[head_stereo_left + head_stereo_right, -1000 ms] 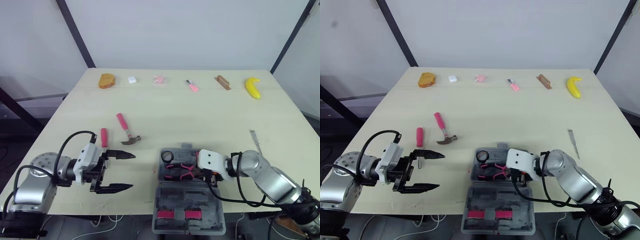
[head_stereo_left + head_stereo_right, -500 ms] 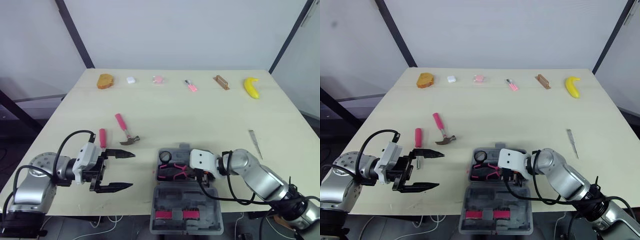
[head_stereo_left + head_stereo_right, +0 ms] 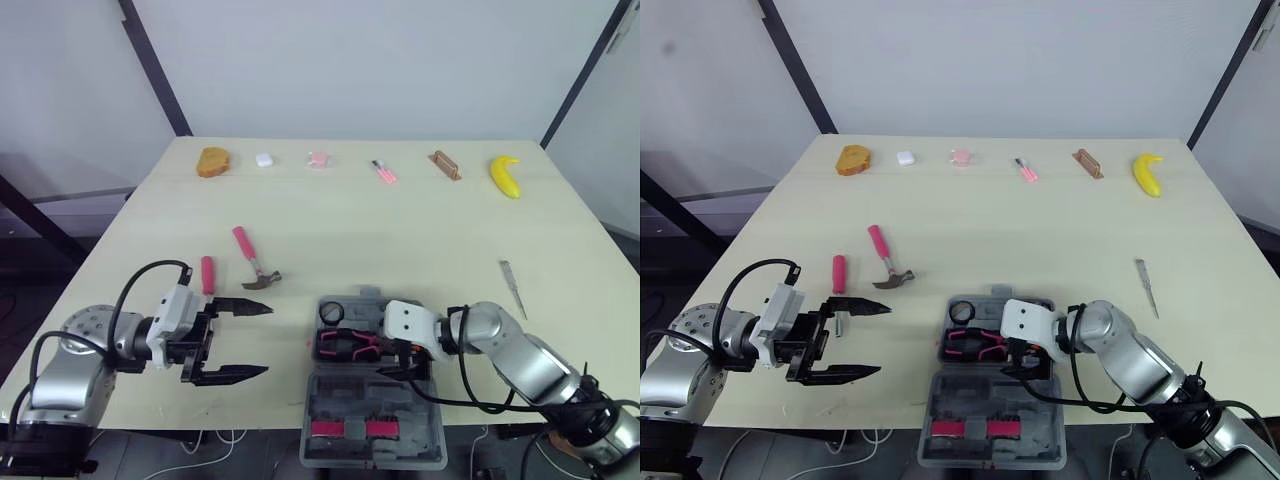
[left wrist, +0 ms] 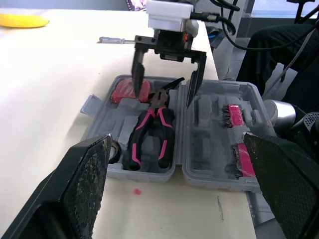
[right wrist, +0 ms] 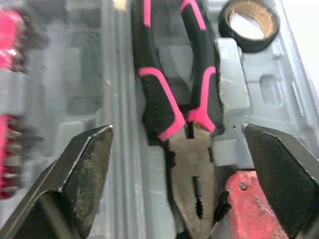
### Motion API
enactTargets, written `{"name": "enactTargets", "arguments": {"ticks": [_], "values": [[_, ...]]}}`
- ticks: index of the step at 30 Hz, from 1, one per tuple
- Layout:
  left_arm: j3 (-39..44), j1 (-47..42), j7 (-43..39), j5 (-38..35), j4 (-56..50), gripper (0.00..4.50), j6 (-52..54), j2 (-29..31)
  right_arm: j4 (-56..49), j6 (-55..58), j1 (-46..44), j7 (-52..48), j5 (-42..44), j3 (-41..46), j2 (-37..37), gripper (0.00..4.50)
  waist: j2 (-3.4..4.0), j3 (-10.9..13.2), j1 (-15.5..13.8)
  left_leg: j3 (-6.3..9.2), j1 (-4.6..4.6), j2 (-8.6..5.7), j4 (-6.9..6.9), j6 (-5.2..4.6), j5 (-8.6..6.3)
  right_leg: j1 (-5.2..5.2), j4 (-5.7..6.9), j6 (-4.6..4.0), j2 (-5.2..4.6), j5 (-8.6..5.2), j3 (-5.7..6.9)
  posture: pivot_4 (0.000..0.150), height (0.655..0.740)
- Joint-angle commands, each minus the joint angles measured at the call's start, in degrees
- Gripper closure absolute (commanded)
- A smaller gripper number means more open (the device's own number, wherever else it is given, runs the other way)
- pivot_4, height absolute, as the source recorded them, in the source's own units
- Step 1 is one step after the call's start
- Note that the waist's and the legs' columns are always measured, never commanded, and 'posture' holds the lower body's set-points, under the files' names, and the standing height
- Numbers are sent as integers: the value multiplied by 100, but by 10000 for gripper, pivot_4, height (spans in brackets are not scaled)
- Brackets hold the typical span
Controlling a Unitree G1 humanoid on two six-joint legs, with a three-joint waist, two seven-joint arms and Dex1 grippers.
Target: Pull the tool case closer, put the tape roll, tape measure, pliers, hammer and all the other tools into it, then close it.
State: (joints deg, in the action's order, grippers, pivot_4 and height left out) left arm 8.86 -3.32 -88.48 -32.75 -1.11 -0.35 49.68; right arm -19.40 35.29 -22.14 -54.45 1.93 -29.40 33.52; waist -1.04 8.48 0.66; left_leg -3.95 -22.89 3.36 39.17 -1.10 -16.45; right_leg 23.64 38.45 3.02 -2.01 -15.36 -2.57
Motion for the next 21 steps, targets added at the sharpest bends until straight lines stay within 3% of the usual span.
{"name": "enactTargets", "arguments": {"ticks": [1,2,11,21], "values": [[39,-69,-68,-78,-134,0,-25,-33,-17,-486,136,61,446,475,-297,553,0,0,5,0,0,0,0,0,0,0,2,0,0,0,0,1500,7400],[28,-78,-66,-73,-134,0,-26,-42,74,-725,207,13,604,587,-414,553,-1,-1,5,0,0,0,0,0,0,0,3,0,1,0,0,1500,7400],[13,-57,-163,-161,-243,0,20,-50,974,-1824,468,-89,702,697,-695,43885,-2,0,8,-1,1,0,2,0,0,0,5,0,0,0,-1,1500,7400],[-5,-99,-204,-173,-213,0,11,-54,1968,-2225,461,-176,212,310,-799,44603,-3,-1,4,-3,3,0,3,0,0,0,6,0,0,0,-2,1500,7400]]}}
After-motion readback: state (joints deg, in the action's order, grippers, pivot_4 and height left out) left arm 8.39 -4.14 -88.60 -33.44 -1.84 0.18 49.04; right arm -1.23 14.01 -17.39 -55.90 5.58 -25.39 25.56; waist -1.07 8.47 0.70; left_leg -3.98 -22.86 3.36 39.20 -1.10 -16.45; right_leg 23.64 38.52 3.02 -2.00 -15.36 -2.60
